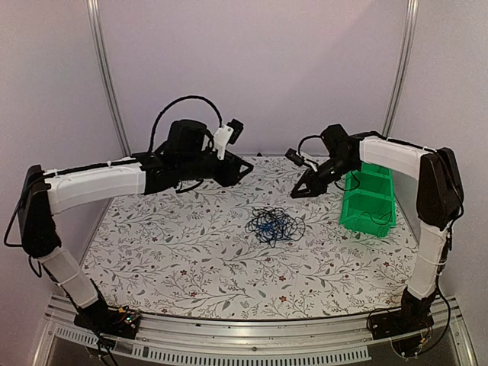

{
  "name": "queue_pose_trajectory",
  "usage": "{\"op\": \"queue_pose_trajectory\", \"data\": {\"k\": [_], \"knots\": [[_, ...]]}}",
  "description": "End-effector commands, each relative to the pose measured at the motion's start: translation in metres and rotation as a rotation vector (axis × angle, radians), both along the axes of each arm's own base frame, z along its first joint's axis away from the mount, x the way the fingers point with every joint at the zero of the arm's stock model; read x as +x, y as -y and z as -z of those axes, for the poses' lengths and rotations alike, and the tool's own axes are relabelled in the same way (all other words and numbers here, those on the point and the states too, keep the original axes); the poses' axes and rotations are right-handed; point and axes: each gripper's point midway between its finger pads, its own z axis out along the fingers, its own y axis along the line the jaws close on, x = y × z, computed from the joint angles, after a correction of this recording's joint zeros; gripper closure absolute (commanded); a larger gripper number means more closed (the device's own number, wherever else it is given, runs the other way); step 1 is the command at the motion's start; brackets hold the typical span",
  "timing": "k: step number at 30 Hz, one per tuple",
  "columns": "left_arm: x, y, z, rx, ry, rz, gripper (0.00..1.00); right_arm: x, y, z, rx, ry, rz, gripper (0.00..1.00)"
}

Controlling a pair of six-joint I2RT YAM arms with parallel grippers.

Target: Untangle the cables

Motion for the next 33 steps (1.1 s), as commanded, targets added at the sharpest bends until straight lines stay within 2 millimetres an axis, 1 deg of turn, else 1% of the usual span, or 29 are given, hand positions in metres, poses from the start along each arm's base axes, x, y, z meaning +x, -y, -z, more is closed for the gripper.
{"op": "queue_pose_trajectory", "data": {"k": [1, 3, 7, 9, 11, 14, 18, 22, 24, 27, 30, 33], "knots": [[-0.07, 0.05, 0.071, 0.128, -0.175, 0.334, 0.5, 0.001, -0.017, -0.004, 0.053, -0.016, -0.019, 0.71], [-0.082, 0.054, 0.092, 0.183, -0.179, 0.356, 0.48, 0.0, -0.019, -0.003, 0.057, -0.039, -0.012, 0.71], [-0.089, 0.051, 0.118, 0.241, -0.203, 0.373, 0.43, -0.005, -0.017, -0.003, 0.058, -0.052, -0.009, 0.7], [-0.087, 0.048, 0.134, 0.281, -0.231, 0.354, 0.42, -0.008, -0.016, -0.004, 0.055, -0.055, -0.008, 0.7], [-0.083, 0.045, 0.146, 0.308, -0.246, 0.325, 0.44, -0.01, -0.014, -0.003, 0.049, -0.059, -0.007, 0.7], [-0.074, 0.044, 0.153, 0.32, -0.243, 0.287, 0.48, -0.014, -0.012, -0.006, 0.047, -0.056, -0.005, 0.69], [-0.067, 0.04, 0.169, 0.34, -0.276, 0.224, 0.5, -0.019, -0.009, -0.009, 0.049, -0.053, -0.001, 0.69], [-0.046, 0.027, 0.177, 0.387, -0.239, 0.106, 0.52, -0.022, -0.008, -0.01, 0.045, -0.049, -0.002, 0.69], [-0.04, 0.025, 0.181, 0.389, -0.246, 0.094, 0.53, -0.022, -0.007, -0.01, 0.045, -0.048, 0.0, 0.69], [-0.034, 0.021, 0.189, 0.391, -0.257, 0.087, 0.57, -0.023, -0.007, -0.009, 0.043, -0.05, 0.0, 0.69], [-0.032, 0.02, 0.195, 0.385, -0.267, 0.106, 0.64, -0.023, -0.006, -0.009, 0.041, -0.051, 0.003, 0.69], [-0.032, 0.023, 0.198, 0.366, -0.271, 0.133, 0.66, -0.023, -0.006, -0.008, 0.042, -0.051, 0.003, 0.69]]}}
